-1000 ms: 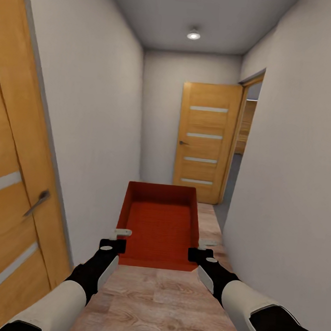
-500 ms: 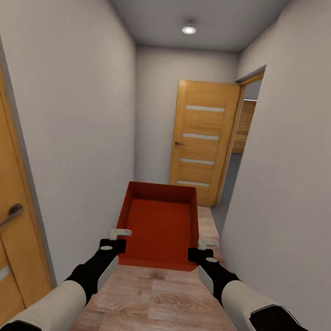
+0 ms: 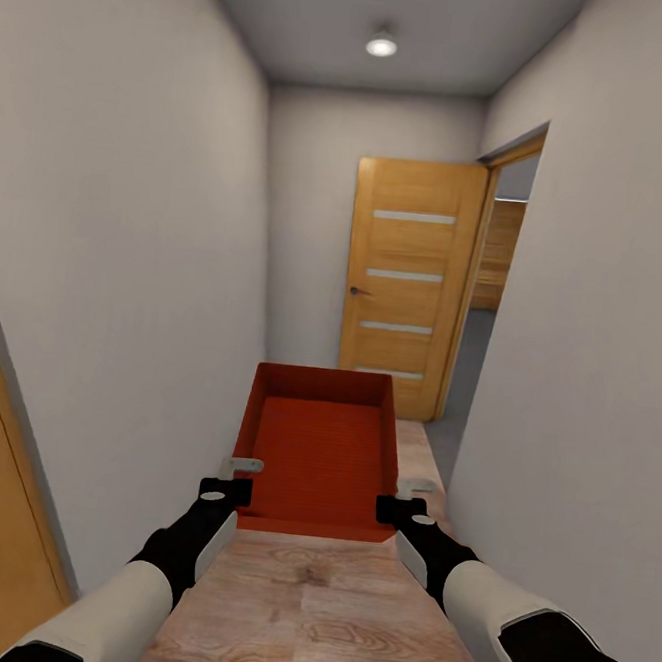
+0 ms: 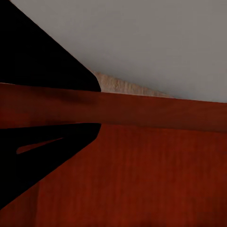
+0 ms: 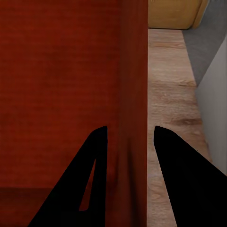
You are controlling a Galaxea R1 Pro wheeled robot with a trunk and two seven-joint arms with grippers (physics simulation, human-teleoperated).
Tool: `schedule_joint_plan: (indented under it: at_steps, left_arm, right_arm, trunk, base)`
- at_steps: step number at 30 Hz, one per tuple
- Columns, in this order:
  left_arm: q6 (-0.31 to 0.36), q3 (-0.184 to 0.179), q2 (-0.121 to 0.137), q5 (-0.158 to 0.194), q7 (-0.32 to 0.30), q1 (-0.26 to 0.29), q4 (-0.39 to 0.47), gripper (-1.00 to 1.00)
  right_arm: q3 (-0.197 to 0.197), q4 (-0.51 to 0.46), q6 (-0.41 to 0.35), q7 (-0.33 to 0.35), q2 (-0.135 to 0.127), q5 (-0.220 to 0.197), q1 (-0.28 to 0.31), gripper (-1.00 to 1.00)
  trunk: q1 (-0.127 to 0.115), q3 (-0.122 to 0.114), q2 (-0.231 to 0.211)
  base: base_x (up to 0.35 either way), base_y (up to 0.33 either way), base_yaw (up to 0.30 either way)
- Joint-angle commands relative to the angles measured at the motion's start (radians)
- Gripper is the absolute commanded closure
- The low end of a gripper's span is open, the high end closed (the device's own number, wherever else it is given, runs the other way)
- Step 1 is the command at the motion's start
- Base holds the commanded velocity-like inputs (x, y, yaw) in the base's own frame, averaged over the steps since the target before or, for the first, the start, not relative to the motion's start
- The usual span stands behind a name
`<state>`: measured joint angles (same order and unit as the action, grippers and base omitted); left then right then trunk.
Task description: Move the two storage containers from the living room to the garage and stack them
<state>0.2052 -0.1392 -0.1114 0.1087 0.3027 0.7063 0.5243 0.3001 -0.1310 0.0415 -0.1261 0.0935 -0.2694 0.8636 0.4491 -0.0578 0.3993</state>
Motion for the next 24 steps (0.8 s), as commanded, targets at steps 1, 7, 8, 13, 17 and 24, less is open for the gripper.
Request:
schedule_joint_plan:
  at_steps: [1, 7, 8, 13, 17, 24]
  left_arm:
    - [-0.01, 0.081, 0.038, -0.015, 0.012, 0.001, 0.005, 1.0]
    - [-0.01, 0.081, 0.038, -0.015, 0.012, 0.001, 0.005, 1.0]
    - [-0.01, 0.081, 0.038, -0.015, 0.012, 0.001, 0.005, 1.0]
    - [-0.01, 0.081, 0.038, -0.015, 0.012, 0.001, 0.005, 1.0]
    - [-0.01, 0.081, 0.038, -0.015, 0.012, 0.001, 0.005, 1.0]
    - [-0.01, 0.081, 0.038, -0.015, 0.011, 0.001, 0.005, 1.0]
  right_arm:
    - [-0.012, 0.004, 0.004, -0.006, -0.009, -0.017, 0.0, 1.0]
    - [-0.012, 0.004, 0.004, -0.006, -0.009, -0.017, 0.0, 1.0]
    - [-0.012, 0.004, 0.004, -0.006, -0.009, -0.017, 0.0, 1.0]
    - [-0.012, 0.004, 0.003, -0.006, -0.009, -0.017, 0.0, 1.0]
    - [-0.012, 0.004, 0.003, -0.006, -0.009, -0.017, 0.0, 1.0]
    - [-0.012, 0.004, 0.002, -0.006, -0.008, -0.017, 0.0, 1.0]
  trunk:
    - [0.001, 0.0, 0.001]
    - [0.001, 0.0, 0.001]
    - [0.001, 0.0, 0.001]
    - [0.001, 0.0, 0.001]
    - [0.001, 0.0, 0.001]
    - [0.001, 0.0, 0.001]
  base:
    - [0.321, 0.0, 0.0]
    - [0.321, 0.0, 0.0]
    - [0.321, 0.0, 0.0]
    - [0.321, 0.0, 0.0]
    - [0.321, 0.0, 0.0]
    - [0.321, 0.0, -0.059]
